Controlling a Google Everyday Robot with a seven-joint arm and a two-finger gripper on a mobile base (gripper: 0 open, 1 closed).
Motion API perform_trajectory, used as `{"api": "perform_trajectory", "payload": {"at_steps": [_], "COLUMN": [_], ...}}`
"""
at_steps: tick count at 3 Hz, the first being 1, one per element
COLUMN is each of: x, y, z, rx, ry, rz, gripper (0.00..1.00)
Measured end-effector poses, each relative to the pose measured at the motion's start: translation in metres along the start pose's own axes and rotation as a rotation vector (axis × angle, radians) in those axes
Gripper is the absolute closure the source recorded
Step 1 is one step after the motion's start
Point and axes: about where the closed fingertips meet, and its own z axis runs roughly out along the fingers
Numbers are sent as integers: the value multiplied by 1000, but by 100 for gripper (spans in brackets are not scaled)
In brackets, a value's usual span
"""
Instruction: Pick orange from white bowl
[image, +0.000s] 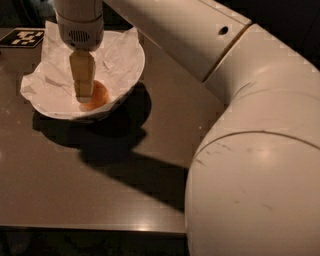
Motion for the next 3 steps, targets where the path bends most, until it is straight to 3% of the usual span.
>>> {"api": "perform_trajectory", "payload": {"at_steps": [2,3], "x": [-3,1], "y": [-17,-22], "z": [29,44], "rx": [-58,-95], "ry": [-32,-27], "rz": [70,104], "gripper": [5,23]}}
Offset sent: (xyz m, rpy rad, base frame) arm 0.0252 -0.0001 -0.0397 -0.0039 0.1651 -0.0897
